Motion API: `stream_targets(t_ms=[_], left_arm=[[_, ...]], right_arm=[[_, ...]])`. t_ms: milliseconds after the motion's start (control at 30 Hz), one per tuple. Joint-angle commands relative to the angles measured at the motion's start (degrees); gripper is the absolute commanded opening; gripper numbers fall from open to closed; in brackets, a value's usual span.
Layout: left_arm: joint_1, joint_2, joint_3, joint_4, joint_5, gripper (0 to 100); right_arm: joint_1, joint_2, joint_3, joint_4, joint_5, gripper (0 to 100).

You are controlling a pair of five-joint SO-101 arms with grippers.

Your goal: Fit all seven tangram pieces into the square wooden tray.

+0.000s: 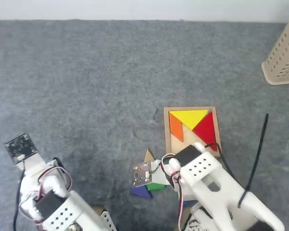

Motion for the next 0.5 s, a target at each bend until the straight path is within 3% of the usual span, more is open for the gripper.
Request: stream_targets(t_ms=[0,233,467], left_arm=[[0.1,-0.6,-1.1,0.2,0.5,23],[0.1,-0.6,-1.1,0.2,0.5,23],[0.1,-0.6,-1.1,0.2,0.5,23]], right_arm=[[0.7,6.5,0.4,-2.2,1.0,5.9],[0.7,15.0,0.1,-11.3,-0.6,5.9],[0.7,15.6,-4.5,-17.4,-12.7,5.9]])
